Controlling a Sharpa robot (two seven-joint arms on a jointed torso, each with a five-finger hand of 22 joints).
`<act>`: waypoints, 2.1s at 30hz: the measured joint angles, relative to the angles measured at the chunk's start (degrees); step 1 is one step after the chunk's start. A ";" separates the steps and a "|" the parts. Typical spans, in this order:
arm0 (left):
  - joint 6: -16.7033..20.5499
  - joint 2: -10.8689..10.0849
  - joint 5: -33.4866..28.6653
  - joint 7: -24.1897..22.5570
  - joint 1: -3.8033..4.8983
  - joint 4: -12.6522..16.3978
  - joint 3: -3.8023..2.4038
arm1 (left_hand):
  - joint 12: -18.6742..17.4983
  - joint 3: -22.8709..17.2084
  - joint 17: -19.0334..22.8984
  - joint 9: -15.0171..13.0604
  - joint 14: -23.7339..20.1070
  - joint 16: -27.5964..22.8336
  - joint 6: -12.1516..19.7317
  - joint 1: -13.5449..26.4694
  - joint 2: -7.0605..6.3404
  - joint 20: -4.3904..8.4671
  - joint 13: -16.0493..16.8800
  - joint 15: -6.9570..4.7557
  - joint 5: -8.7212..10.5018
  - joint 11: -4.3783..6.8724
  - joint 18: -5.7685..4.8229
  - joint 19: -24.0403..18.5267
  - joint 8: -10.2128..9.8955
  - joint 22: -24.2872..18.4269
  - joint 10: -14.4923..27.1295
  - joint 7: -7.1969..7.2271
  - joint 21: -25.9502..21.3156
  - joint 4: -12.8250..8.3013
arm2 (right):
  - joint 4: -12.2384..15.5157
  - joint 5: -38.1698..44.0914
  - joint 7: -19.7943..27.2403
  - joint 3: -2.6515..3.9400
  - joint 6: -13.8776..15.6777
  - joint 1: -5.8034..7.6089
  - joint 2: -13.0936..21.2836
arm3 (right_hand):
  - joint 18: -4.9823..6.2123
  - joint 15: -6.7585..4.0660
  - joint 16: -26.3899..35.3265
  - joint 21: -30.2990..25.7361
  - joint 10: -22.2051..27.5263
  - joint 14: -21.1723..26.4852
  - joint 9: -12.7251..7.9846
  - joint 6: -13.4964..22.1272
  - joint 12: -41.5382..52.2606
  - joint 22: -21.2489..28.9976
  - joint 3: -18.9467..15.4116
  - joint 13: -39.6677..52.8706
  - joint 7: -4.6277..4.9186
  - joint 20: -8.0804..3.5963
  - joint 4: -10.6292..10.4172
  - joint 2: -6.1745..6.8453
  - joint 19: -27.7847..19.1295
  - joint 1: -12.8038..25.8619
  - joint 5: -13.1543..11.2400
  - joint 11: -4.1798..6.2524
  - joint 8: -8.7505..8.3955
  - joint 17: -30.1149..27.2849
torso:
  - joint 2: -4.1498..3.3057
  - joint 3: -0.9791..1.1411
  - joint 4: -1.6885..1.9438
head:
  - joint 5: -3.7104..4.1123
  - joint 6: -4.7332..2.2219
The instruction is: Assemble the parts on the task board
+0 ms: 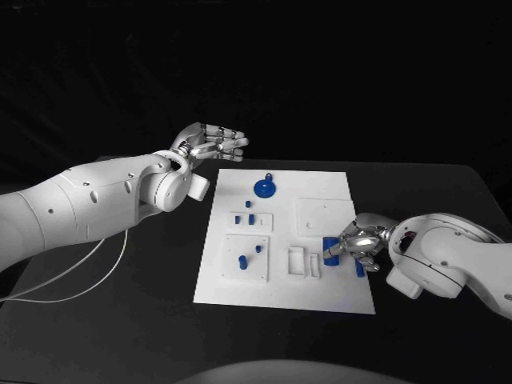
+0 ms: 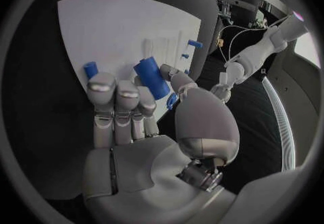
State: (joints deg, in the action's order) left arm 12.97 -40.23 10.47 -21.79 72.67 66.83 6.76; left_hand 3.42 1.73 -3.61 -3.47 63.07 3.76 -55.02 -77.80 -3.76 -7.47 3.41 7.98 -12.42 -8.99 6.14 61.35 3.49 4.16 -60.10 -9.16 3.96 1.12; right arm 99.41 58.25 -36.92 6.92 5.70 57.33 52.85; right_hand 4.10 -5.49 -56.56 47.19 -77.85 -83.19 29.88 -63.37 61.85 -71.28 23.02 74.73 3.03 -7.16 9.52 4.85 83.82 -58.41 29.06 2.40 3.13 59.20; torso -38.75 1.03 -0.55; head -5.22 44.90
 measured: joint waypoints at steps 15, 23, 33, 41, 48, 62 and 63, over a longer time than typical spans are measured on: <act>-0.22 0.26 0.00 0.10 0.00 -0.30 0.03 | 0.00 0.11 0.00 0.01 0.00 0.00 -0.38 0.00 0.00 0.00 0.00 0.00 0.00 0.00 -0.01 0.00 0.00 -0.01 0.00 -0.01 0.00 -0.37 | 0.37 -2.01 -0.55 -0.21 -2.08 1.58 -1.71 | 0.23 -0.16 0.00 -0.22 -0.19 -0.16 -1.58 -0.18 -0.23 -0.36 -3.11 -0.78 0.31 0.00 -1.08 -0.74 0.00 0.73 -1.10 0.28 0.30 0.63 | -0.02 -0.05 0.13 | 0.03 0.41; -0.56 0.37 0.00 0.22 0.00 -0.39 0.05 | 0.00 0.12 0.00 -0.05 0.20 0.00 -0.97 -0.08 0.52 0.00 0.00 0.20 0.01 0.00 -0.01 0.00 0.00 -0.01 0.00 0.17 0.00 -0.68 | -0.53 -2.19 -0.77 -1.21 -5.01 2.43 -3.30 | 0.25 -0.16 0.00 -0.22 -0.28 -0.16 -1.81 -0.23 -0.50 -0.55 -5.24 -1.07 0.36 0.00 -2.27 -2.09 0.00 0.60 -3.77 0.36 0.38 0.92 | 0.01 -0.08 0.17 | -0.30 0.84; -1.07 0.54 0.00 0.33 0.00 -0.45 0.06 | 0.00 0.35 0.00 -0.04 0.20 0.00 -0.97 -0.08 0.52 -0.01 0.00 0.20 0.01 0.00 -0.02 0.00 0.00 -0.01 0.00 0.17 0.00 -0.91 | -1.58 -1.19 -1.01 -1.58 -7.69 2.55 -5.08 | 0.25 -0.36 0.00 -0.43 -0.29 0.07 -1.87 -0.42 -0.50 -0.67 -6.53 -1.31 0.53 0.00 -3.65 -2.63 0.00 1.13 -6.43 0.35 0.38 1.13 | -0.01 -0.01 0.15 | -0.62 1.04; -1.36 0.67 0.00 0.45 0.00 -0.53 0.08 | 0.00 0.35 0.00 -0.04 0.20 0.00 -0.97 -0.04 0.57 0.00 0.00 0.20 0.01 0.00 -0.02 0.00 0.00 -0.02 0.00 0.17 0.00 -0.91 | -2.53 -0.63 -1.14 -2.31 -9.36 2.61 -6.08 | 0.25 -0.36 0.00 -0.71 -0.30 0.07 -1.83 -0.42 -0.86 -0.66 -6.33 -1.55 0.53 0.00 -4.01 -2.83 0.00 1.33 -6.44 0.35 0.38 1.13 | -0.01 -0.01 0.14 | -0.69 1.01; -1.53 0.67 0.00 0.54 0.00 -0.59 0.11 | 0.00 0.35 0.00 -0.04 0.20 0.00 -0.97 0.15 0.75 0.00 0.01 0.20 0.01 0.00 -0.02 0.00 0.00 -0.02 0.00 0.17 0.00 -0.91 | -3.01 -0.62 -1.18 -2.62 -10.09 2.75 -6.49 | 0.25 -0.35 0.00 -0.90 -0.50 0.07 -2.13 -1.01 -1.11 -0.66 -6.71 -1.63 0.76 0.00 -4.55 -2.42 0.00 1.73 -6.66 0.15 0.45 1.18 | -0.01 -0.01 0.14 | -0.83 1.07; -1.75 0.79 0.00 0.71 0.00 -0.75 0.16 | 0.00 0.35 0.00 -0.03 0.20 0.00 -0.97 0.15 0.75 -0.01 0.01 0.20 0.01 0.00 -0.03 -0.01 0.00 -0.02 0.01 0.17 0.00 -0.91 | -3.49 -0.67 -1.30 -2.84 -9.86 2.72 -7.44 | 0.27 -0.35 0.00 -1.08 -0.09 0.07 -2.83 -4.10 -1.12 -0.88 -6.45 -1.75 -1.08 0.00 -10.24 -0.82 0.00 3.27 -15.92 0.52 0.62 1.52 | 0.00 -0.04 0.13 | -0.94 1.16; -1.76 0.79 0.00 0.72 0.00 -0.77 0.17 | 0.00 0.35 -0.01 -0.03 0.19 0.00 -0.97 0.15 0.75 -0.01 0.01 0.20 0.01 0.00 -0.03 -0.01 0.00 -0.02 0.01 0.16 0.00 -0.91 | -3.52 -0.67 -1.29 -2.84 -9.76 2.71 -7.48 | 0.27 -0.35 0.00 -1.08 -0.19 0.07 -2.72 -4.15 -1.12 -0.87 -6.40 -1.75 -1.06 0.00 -10.76 -0.58 0.00 3.20 -16.65 0.42 0.62 1.52 | 0.00 -0.04 0.13 | -0.94 1.14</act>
State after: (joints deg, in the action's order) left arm 11.21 -39.45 10.48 -21.07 72.67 66.06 6.93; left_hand 3.42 2.09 -3.62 -3.50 63.26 3.76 -55.99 -77.65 -3.01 -7.48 3.42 8.18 -12.41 -8.99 6.10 61.34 3.50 4.14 -60.09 -9.00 3.96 0.21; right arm 95.89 57.59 -38.21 4.08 -4.06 60.04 45.37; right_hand 4.37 -5.83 -56.56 46.11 -78.05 -83.12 27.16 -67.52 60.73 -72.15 16.62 72.98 1.97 -7.15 -1.25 4.27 83.83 -55.21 12.41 2.82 3.75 60.72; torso -38.75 0.98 -0.42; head -6.17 46.04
